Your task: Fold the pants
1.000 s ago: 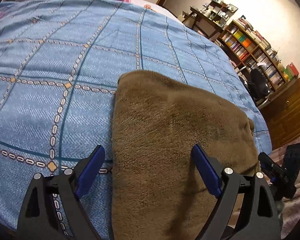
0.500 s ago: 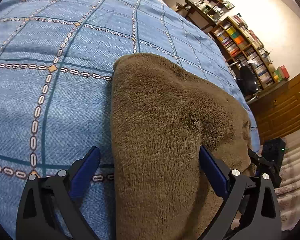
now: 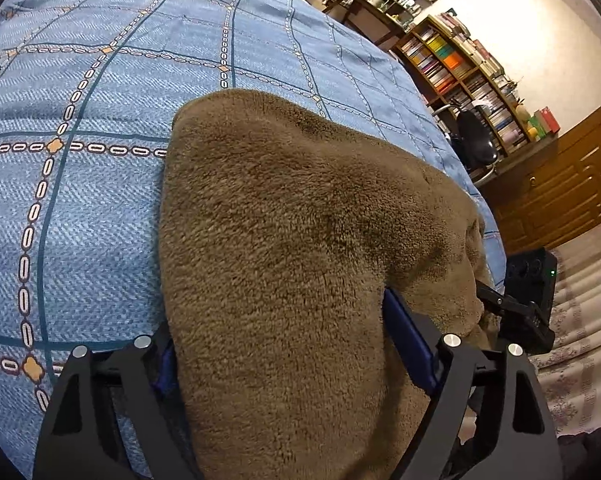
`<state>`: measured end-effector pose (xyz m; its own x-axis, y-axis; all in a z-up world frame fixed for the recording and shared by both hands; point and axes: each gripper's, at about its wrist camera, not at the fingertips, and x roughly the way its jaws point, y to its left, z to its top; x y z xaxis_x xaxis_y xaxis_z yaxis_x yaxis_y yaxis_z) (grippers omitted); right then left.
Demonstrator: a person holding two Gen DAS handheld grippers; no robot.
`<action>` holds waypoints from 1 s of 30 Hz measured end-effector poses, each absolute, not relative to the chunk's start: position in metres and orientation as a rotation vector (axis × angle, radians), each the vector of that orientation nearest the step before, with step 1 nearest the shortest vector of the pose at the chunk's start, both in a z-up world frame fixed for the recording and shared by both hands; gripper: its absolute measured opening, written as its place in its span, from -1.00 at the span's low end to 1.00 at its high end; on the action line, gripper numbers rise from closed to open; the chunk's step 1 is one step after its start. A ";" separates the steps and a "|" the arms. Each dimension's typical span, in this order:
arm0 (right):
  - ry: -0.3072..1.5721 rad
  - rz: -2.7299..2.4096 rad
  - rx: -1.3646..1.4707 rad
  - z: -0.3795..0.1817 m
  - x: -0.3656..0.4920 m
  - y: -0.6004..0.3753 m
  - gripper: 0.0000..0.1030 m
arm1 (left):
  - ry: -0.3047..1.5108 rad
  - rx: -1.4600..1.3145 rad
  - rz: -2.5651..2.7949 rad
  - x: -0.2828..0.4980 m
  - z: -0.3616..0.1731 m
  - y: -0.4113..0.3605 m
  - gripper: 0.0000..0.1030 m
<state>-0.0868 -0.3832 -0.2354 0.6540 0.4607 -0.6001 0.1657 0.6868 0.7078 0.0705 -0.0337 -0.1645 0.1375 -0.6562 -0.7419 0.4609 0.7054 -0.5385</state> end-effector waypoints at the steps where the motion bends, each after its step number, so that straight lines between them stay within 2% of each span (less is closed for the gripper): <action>1: 0.864 0.188 0.816 -0.235 -0.087 -0.383 0.70 | 1.178 -0.190 -0.812 0.070 -0.165 -0.034 0.59; 9: 0.865 0.171 0.812 -0.233 -0.087 -0.380 0.59 | 1.140 -0.123 -0.775 0.064 -0.160 -0.047 0.49; 30: 0.862 0.147 0.813 -0.231 -0.091 -0.377 0.59 | 1.082 -0.030 -0.724 0.054 -0.156 -0.060 0.43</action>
<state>-0.0907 -0.3772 -0.2306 0.6607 0.4250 -0.6187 0.1966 0.6975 0.6891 0.0537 -0.0605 -0.1559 0.2662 -0.5500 -0.7916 0.5218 0.7727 -0.3614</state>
